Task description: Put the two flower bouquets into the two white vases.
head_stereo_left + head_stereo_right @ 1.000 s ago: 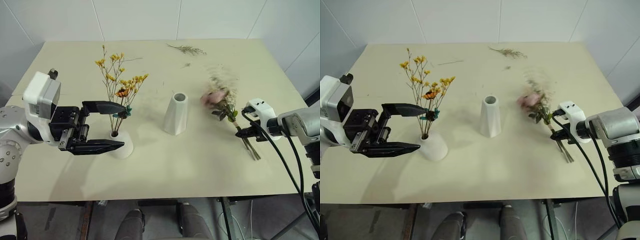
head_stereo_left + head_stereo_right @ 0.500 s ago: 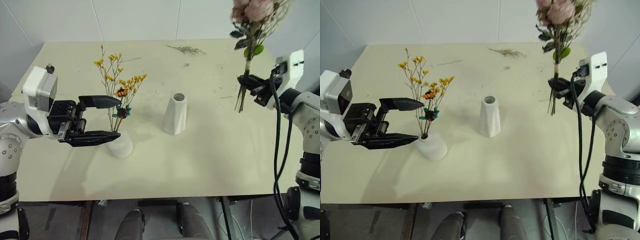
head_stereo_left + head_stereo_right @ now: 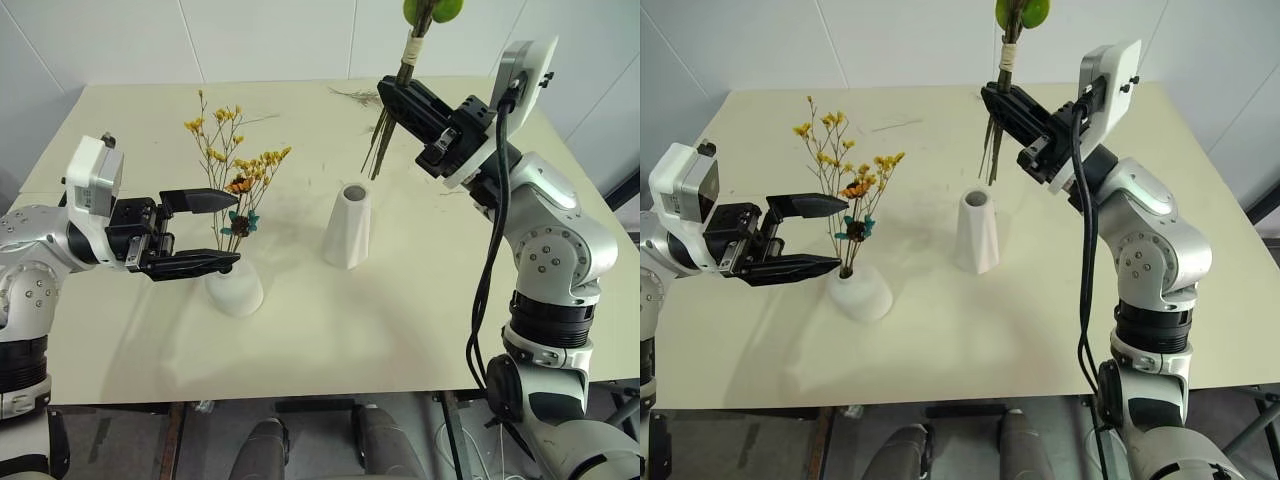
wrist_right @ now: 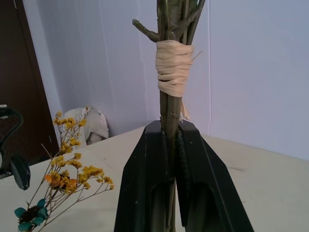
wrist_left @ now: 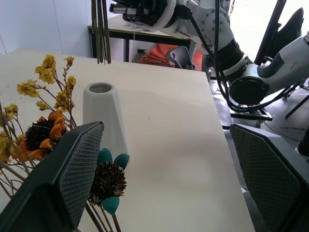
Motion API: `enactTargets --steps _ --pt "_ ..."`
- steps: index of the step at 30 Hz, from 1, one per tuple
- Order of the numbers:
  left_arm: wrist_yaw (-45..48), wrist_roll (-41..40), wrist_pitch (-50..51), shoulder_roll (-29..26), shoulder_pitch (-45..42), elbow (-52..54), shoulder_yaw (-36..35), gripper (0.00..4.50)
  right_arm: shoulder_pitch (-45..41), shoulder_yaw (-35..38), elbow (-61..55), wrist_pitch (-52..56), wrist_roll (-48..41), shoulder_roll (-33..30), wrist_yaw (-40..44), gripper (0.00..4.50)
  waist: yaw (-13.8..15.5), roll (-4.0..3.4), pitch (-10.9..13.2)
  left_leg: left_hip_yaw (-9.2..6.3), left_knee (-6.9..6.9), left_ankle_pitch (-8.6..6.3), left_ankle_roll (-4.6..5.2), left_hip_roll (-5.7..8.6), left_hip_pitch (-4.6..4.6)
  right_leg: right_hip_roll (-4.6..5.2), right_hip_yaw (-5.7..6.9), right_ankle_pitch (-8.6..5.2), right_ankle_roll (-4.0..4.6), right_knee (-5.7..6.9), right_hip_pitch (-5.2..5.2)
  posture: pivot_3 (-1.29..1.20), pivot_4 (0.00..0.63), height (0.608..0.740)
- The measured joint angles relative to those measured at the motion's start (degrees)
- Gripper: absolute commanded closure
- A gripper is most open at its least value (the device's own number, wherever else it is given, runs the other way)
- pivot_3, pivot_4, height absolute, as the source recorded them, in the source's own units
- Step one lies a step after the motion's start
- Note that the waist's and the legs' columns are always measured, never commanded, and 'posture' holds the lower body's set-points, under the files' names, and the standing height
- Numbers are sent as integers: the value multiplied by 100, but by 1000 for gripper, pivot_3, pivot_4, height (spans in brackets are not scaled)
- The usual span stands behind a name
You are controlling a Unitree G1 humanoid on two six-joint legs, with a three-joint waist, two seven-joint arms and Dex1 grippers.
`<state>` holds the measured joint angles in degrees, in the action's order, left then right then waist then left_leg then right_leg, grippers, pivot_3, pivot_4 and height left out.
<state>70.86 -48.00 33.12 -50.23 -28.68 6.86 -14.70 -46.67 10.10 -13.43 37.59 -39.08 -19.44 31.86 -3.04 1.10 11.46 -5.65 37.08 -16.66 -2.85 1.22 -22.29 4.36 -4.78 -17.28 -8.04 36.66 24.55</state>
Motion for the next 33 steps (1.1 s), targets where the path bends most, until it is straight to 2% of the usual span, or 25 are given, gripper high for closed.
enactTargets --steps 5,23,33 --pt "-53 83 -92 131 0 -30 3 0 137 -278 164 -181 97 122 13 4483 -25 0 0 4 0 0 0 -2 1 -4 -5 0 0 10 6 0 150 740" --pt "-250 122 -130 221 32 115 -3 0 79 -474 890 -768 335 403 120 4483 -21 0 0 2 1 0 0 -2 1 -4 -5 0 0 11 6 0 150 740" --pt "-335 121 -134 221 167 146 -52 0 310 -538 879 -871 414 446 133 4483 -17 0 0 2 -1 0 0 -2 0 -3 -4 0 0 7 6 0 150 740"
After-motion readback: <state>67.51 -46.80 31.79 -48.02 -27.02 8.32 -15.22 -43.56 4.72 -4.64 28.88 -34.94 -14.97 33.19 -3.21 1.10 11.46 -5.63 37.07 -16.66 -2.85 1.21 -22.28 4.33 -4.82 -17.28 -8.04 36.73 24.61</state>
